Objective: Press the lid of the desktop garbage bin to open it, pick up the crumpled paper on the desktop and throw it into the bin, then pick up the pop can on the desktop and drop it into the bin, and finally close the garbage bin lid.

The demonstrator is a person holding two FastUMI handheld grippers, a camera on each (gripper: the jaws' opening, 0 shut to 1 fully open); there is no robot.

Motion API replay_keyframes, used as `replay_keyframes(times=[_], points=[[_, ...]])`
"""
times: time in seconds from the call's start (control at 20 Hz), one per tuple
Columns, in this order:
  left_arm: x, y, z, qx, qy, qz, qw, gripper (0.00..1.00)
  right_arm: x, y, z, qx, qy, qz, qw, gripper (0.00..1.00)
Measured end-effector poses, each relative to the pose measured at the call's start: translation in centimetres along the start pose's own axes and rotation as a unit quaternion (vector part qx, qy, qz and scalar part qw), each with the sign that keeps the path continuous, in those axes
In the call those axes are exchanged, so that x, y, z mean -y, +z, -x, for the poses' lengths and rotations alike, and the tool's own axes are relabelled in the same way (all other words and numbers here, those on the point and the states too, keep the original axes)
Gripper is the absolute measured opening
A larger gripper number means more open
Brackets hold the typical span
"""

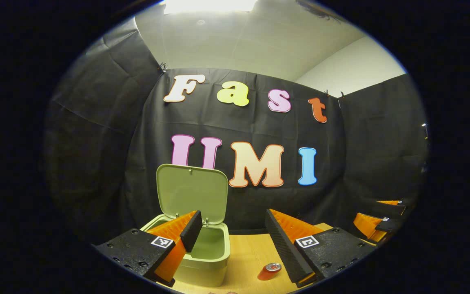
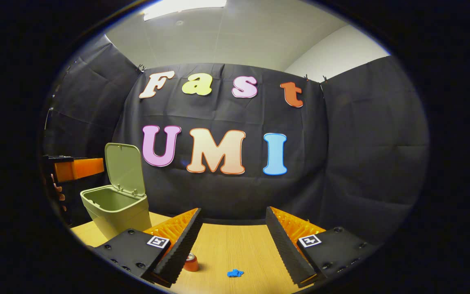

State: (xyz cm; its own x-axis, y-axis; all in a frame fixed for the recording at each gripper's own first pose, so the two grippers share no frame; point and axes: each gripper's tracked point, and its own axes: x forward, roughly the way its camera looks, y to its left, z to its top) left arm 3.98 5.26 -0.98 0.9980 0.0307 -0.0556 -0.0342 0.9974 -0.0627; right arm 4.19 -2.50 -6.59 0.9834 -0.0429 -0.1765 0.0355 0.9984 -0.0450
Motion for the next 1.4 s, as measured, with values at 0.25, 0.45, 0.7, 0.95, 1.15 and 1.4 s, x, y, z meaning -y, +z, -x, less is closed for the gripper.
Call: replay_keyframes(times=[0.25,0.45,0.7,0.95,1.15,1.4], points=[[1.9,-2.7,0.6,-0.038,-0.022,0.005,0.999,0.93,-0.3,-8.1,-3.3,-0.12,0.038,-0.008,0.992,0.99],[2.5,-3.4,0.5,-0.054,-0.03,-0.01,0.998,0.92,-0.5,-15.7,-5.9,-0.234,0.063,-0.035,0.97,0.99],[2.7,-3.7,0.3,-0.062,-0.044,-0.031,0.997,0.93,-0.6,-23.7,-9.3,-0.355,0.069,-0.069,0.93,0.98],[2.3,-4.9,0.7,-0.081,-0.041,-0.047,0.995,0.93,-0.2,-28.9,-10.7,-0.426,0.07,-0.054,0.9,0.97],[2.0,-5.2,1.3,-0.09,-0.039,-0.058,0.993,0.92,-0.4,-31.6,-12.3,-0.458,0.066,-0.056,0.885,0.94],[1.5,-5.7,2.0,-0.103,-0.029,-0.064,0.992,0.92,-0.6,-33.4,-12.9,-0.484,0.058,-0.057,0.871,0.94]])
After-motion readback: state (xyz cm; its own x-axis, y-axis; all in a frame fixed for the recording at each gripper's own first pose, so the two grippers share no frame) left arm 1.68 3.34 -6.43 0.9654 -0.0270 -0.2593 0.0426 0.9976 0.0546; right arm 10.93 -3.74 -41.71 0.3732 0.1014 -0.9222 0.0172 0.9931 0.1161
